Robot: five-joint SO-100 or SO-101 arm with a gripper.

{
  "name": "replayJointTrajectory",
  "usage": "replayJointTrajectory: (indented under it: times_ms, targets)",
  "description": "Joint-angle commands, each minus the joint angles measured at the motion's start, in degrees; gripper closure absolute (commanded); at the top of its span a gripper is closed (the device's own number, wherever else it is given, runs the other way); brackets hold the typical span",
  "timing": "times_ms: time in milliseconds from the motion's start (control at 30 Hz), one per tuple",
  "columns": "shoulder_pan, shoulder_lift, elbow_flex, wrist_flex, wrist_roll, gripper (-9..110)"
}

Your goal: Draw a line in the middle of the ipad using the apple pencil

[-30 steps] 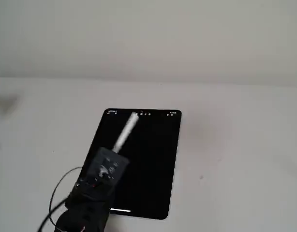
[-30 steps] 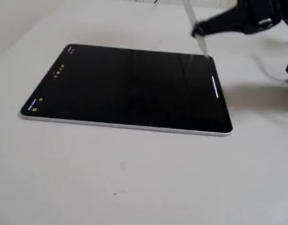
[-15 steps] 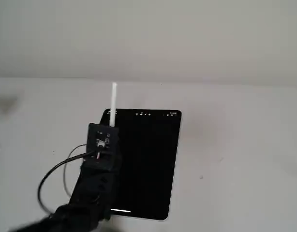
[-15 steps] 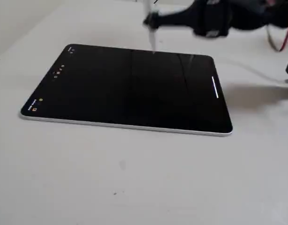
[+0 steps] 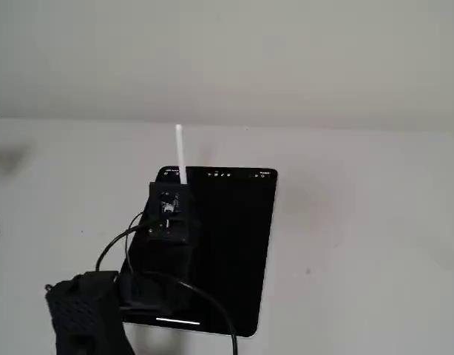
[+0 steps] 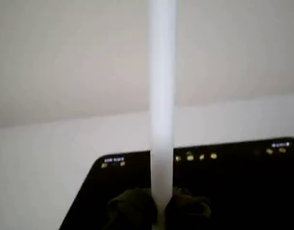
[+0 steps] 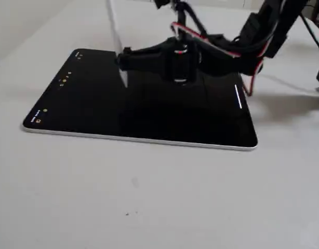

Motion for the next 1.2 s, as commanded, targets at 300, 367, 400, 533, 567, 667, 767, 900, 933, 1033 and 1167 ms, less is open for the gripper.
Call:
replayJointTrajectory:
  times_ms: [300,367,400,533,567,667,767,900,933,1033,1167]
  targets:
    - [1.49,-6.77,-13.18,0.7,-2.55,102]
    - [1.85,-7.29,-13.71,1.41,-2.64,102]
    - [1.93,-7.29,-13.71,1.58,-2.55,102]
    - [1.93,-7.38,-13.71,1.67,-2.64,102]
    - [1.93,-7.38,-13.71,1.67,-2.64,102]
    - [1.93,-7.47,-13.18,1.05,-2.81,102]
    - [1.93,-8.17,-13.18,-0.18,-3.34,102]
    - [2.02,-8.26,-12.57,-0.79,-3.78,102]
    - [1.93,-8.26,-12.3,-1.05,-3.87,102]
    - [1.76,-8.26,-11.25,-1.85,-4.13,102]
    - [1.32,-8.26,-9.23,-3.96,-4.57,102]
